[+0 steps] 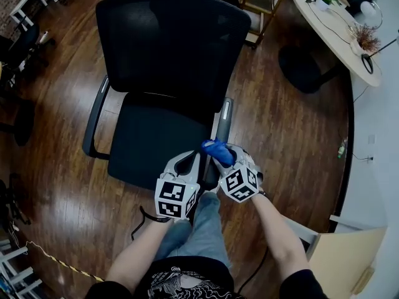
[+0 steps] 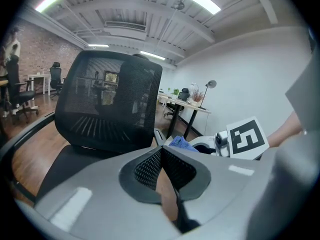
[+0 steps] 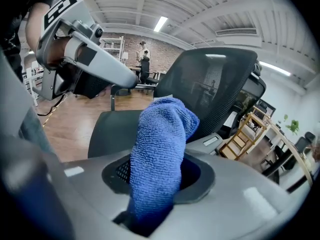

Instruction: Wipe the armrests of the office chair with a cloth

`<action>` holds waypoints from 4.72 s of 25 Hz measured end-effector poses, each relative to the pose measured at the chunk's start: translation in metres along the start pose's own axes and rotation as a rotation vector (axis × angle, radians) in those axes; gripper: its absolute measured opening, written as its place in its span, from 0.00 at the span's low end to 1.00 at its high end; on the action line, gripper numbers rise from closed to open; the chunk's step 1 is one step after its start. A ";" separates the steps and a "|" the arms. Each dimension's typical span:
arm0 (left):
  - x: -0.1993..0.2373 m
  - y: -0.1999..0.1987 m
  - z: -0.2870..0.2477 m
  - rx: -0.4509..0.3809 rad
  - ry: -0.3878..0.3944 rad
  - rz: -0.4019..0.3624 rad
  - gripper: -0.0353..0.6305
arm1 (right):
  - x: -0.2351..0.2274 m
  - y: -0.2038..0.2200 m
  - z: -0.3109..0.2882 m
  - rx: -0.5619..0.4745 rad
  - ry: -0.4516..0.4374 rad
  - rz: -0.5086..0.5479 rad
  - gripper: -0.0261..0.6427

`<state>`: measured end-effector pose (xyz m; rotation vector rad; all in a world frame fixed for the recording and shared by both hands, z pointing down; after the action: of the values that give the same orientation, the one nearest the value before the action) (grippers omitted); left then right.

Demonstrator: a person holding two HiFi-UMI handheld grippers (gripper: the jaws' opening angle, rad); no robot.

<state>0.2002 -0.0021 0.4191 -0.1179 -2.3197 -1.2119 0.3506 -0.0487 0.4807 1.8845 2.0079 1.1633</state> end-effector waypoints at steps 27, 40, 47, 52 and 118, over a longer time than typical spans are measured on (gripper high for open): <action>-0.001 0.068 0.057 0.053 0.073 -0.019 0.06 | 0.145 -0.011 0.044 -0.027 0.086 -0.169 0.25; -0.014 0.070 0.045 0.059 0.089 -0.032 0.06 | 0.141 0.018 0.072 -0.107 0.398 -0.745 0.25; -0.024 0.082 0.030 0.094 0.112 -0.054 0.06 | 0.147 0.041 0.065 -0.189 0.460 -1.038 0.25; -0.028 0.083 0.020 0.104 0.114 -0.067 0.06 | 0.139 0.055 0.060 -0.248 0.463 -1.167 0.25; -0.009 -0.068 -0.179 0.007 -0.164 0.084 0.06 | -0.257 0.090 -0.102 -0.257 0.166 -0.852 0.25</action>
<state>0.2595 -0.1820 0.4477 -0.3198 -2.4321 -1.1924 0.4116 -0.3313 0.5066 0.6774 2.2265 1.2270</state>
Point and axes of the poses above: the fingertips, and each gripper's own axes: z backward along the fingers, x to its left, y out of its underside, the point moved 9 cm from there along z, backward along the fingers, and after that the axes turned 15 degrees about z, right-handed, at the moved point
